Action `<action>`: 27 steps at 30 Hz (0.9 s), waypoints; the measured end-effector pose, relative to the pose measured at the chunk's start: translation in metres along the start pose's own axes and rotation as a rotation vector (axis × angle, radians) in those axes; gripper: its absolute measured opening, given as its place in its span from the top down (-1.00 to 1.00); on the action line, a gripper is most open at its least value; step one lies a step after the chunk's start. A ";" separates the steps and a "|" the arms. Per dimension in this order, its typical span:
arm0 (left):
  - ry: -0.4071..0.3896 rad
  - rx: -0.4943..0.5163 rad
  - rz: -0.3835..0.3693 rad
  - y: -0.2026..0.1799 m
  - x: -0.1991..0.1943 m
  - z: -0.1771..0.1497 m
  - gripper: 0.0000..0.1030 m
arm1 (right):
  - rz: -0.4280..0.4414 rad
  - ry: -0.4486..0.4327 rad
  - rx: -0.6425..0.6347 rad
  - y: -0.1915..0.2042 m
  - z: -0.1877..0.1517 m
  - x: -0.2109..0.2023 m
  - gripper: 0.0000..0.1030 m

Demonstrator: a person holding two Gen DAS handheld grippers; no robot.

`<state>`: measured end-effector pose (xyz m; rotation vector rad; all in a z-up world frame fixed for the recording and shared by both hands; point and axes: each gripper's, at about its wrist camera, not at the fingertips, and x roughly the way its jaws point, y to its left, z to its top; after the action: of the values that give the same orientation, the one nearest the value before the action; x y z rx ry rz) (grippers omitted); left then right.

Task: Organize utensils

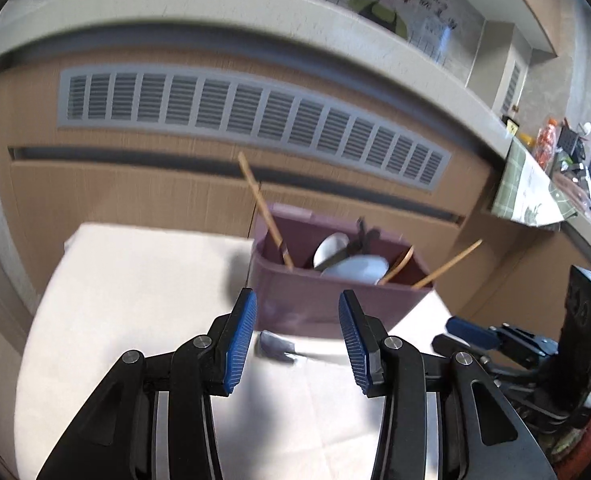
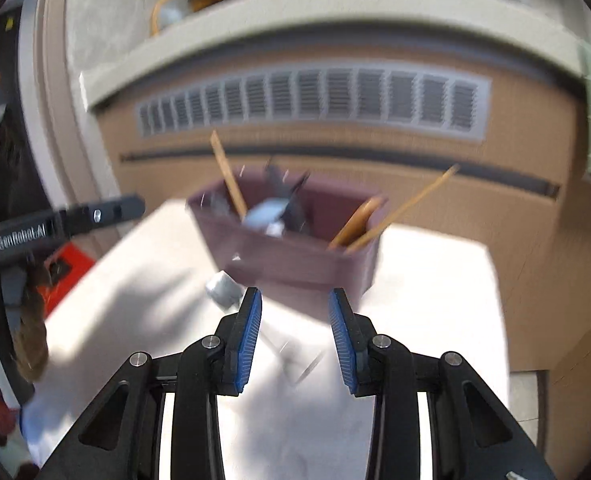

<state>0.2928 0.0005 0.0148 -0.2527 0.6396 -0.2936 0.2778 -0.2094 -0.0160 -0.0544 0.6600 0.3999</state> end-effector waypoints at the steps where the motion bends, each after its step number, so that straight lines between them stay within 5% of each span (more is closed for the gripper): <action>1: 0.009 -0.013 0.007 0.005 0.000 -0.003 0.15 | 0.020 0.017 -0.017 0.004 -0.003 0.005 0.35; 9: 0.036 -0.113 0.048 0.042 -0.003 -0.015 0.15 | 0.181 0.146 -0.295 0.056 0.002 0.062 0.36; 14: 0.049 -0.111 0.047 0.052 -0.012 -0.026 0.15 | 0.195 0.217 -0.429 0.078 0.002 0.106 0.42; 27: 0.082 -0.200 0.009 0.083 -0.007 -0.032 0.15 | 0.299 0.317 -0.198 0.051 0.001 0.146 0.32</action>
<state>0.2833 0.0753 -0.0330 -0.4308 0.7514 -0.2327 0.3643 -0.1122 -0.0997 -0.2124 0.9439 0.7540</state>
